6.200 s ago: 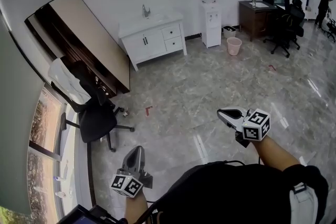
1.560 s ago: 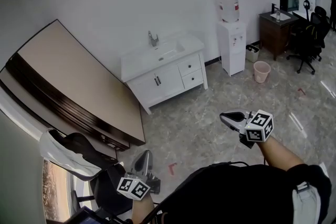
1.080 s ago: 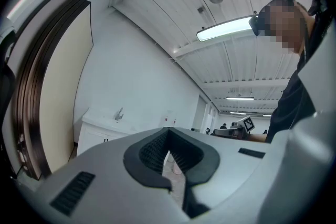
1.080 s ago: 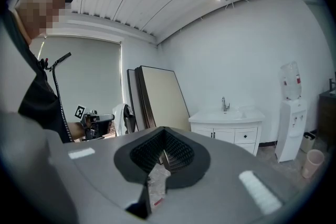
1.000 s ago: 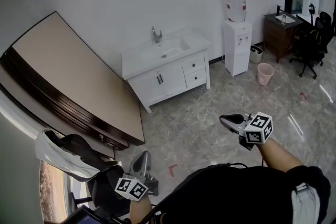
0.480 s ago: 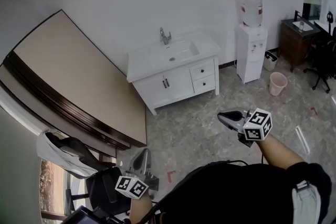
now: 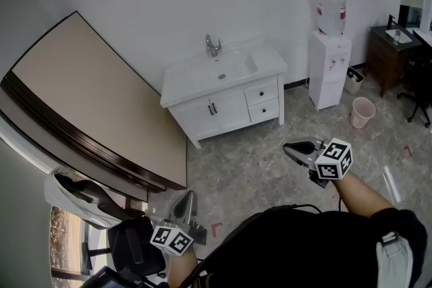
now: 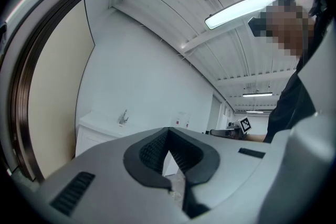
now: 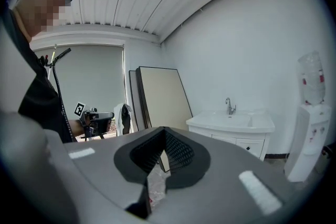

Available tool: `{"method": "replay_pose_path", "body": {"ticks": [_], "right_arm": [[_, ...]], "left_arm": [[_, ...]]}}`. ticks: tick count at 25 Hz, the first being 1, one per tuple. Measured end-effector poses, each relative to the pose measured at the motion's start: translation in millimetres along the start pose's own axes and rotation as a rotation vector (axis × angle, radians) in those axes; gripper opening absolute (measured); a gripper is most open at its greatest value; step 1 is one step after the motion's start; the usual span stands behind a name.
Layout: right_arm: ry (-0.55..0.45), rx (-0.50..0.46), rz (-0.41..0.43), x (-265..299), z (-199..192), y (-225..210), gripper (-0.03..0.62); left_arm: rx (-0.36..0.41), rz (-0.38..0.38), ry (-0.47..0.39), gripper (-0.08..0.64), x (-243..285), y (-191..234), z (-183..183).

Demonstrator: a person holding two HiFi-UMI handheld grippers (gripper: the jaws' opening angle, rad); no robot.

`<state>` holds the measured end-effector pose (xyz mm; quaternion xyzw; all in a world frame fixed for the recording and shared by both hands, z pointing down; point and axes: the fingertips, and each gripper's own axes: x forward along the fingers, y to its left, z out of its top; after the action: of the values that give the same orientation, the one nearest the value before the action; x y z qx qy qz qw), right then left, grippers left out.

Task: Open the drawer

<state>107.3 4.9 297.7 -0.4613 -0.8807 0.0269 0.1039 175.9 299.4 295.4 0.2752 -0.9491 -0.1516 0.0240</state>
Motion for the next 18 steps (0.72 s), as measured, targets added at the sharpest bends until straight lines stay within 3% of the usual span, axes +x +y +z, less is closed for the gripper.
{"method": "replay_pose_path", "body": {"ticks": [9,18], "right_arm": [[0.005,-0.007,-0.022,83.8,17.0,-11.4,-0.002],[-0.026,-0.004,-0.087,193.6,55.1,0.0,-0.002]], "left_arm": [[-0.023,-0.03,-0.011,-0.008,25.2,82.4,18.6],[0.001,-0.097,-0.008,-0.008,37.7,198.4,79.1]]}}
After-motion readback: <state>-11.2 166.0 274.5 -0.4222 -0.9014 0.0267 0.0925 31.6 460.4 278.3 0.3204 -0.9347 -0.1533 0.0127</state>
